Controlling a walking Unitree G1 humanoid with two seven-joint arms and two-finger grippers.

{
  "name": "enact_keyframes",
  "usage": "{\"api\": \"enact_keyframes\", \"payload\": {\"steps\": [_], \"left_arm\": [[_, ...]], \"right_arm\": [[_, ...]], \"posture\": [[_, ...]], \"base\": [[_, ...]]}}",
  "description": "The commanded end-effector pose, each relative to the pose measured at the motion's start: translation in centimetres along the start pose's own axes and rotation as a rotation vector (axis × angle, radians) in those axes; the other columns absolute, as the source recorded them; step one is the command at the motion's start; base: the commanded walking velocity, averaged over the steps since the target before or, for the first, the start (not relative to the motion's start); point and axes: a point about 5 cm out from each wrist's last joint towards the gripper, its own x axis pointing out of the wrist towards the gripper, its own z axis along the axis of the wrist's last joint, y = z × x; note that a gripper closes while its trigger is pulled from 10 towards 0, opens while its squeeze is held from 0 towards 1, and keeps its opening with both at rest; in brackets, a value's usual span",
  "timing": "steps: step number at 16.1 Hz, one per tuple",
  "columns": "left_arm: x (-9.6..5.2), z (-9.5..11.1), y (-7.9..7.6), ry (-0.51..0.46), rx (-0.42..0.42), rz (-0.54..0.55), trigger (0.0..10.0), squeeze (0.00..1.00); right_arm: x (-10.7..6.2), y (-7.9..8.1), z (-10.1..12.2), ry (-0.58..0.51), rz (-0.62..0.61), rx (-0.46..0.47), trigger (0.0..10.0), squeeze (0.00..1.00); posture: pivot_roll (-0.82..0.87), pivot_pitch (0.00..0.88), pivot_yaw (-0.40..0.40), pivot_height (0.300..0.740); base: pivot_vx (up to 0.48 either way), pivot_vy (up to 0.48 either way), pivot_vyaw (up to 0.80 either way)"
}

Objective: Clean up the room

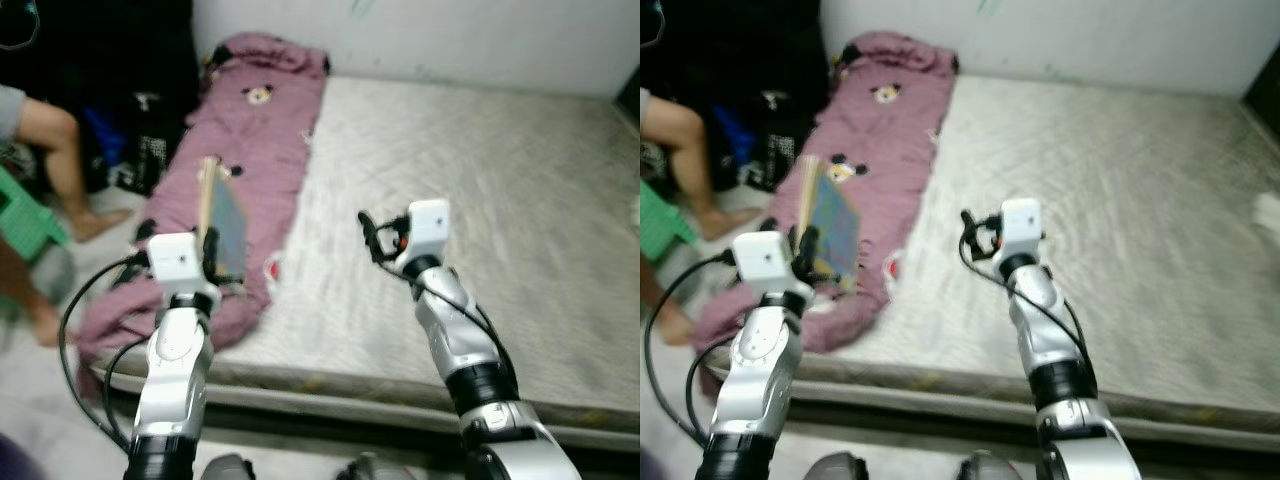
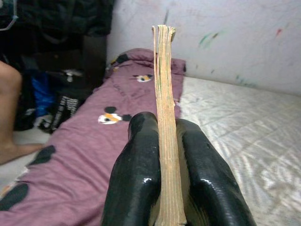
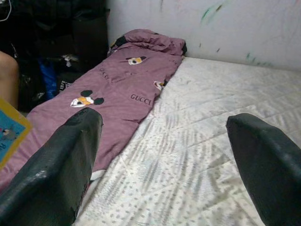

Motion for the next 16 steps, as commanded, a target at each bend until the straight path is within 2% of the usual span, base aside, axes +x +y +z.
{"api": "enact_keyframes", "payload": {"steps": [1, 7, 10, 13, 16], "left_arm": [[0.30, 0.90, 0.60, -0.039, 0.008, 0.018, 10.0, 0.00], [0.37, 0.93, 0.54, -0.042, 0.007, 0.019, 10.0, 0.00], [0.42, 0.94, 0.56, -0.052, 0.007, 0.043, 10.0, 0.00], [0.42, 0.36, 0.59, 0.011, -0.009, 0.061, 10.0, 0.00], [0.21, 0.26, 1.30, 0.006, 0.024, 0.053, 10.0, 0.00]], "right_arm": [[0.34, 0.52, 0.58, -0.018, 0.016, -0.003, 10.0, 0.00], [0.41, 0.49, 0.62, -0.017, 0.015, -0.009, 10.0, 0.00], [0.43, 0.43, 0.61, -0.017, 0.012, -0.010, 10.0, 0.00], [0.42, 0.42, 0.62, -0.017, 0.010, -0.009, 10.0, 0.00], [0.43, 0.31, 0.62, -0.018, 0.003, -0.006, 10.0, 0.00]], "posture": [[-0.05, 0.000, -0.035, 0.740], [-0.05, 0.000, -0.038, 0.740], [-0.05, 0.000, -0.036, 0.740], [-0.05, 0.000, -0.036, 0.740], [-0.05, 0.000, -0.036, 0.740]], "base": [[0.000, -0.300, 0.00], [0.000, -0.292, 0.00], [0.000, 0.000, 0.00], [0.000, 0.000, 0.00], [0.000, 0.000, 0.00]]}}
